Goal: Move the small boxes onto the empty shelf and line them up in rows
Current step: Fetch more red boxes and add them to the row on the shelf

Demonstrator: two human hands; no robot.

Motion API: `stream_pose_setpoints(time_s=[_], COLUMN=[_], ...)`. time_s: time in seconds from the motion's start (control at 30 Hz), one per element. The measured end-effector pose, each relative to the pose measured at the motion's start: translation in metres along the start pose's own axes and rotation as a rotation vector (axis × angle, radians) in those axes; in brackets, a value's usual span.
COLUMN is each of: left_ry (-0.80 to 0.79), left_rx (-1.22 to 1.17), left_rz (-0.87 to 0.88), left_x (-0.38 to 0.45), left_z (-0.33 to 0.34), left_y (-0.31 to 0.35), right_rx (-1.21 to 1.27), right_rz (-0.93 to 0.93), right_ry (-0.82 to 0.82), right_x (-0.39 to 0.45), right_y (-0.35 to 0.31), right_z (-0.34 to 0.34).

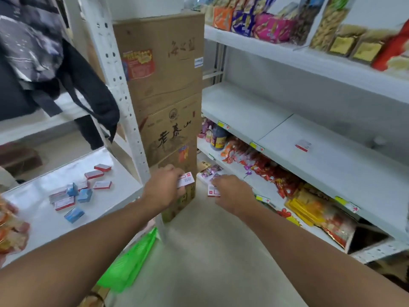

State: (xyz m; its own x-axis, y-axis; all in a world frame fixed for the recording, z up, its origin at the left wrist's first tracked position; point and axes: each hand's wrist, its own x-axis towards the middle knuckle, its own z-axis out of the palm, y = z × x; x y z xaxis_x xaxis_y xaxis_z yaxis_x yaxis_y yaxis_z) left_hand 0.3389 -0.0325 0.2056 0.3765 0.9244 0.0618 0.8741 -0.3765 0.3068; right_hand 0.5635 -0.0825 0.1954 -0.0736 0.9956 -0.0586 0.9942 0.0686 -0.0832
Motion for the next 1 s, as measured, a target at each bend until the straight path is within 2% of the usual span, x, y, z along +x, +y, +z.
stream_pose_setpoints(time_s=[0.33, 0.67, 0.8, 1.0], left_ry=[-0.112, -0.124, -0.139, -0.181], left_rx=[0.04, 0.062, 0.031, 0.001], left_rz=[0.212, 0.334, 0.376, 0.461], left_x=[0.079, 0.147, 0.174, 0.224], left_z=[0.037, 0.093, 0.11, 0.131], left_y=[0.15, 0.28, 0.312, 0.327], right_rx=[0.042, 0.113, 0.131, 0.137], right_rz=[0.233, 0.351, 0.382, 0.468], right_ry=[0.028, 0.042, 0.041, 0.009], right_x=[-0.047, -0.071, -0.068, -0.043], right_y=[0.16, 0.291, 0.324, 0.353], right_z=[-0.025, -0.02, -0.013, -0.008])
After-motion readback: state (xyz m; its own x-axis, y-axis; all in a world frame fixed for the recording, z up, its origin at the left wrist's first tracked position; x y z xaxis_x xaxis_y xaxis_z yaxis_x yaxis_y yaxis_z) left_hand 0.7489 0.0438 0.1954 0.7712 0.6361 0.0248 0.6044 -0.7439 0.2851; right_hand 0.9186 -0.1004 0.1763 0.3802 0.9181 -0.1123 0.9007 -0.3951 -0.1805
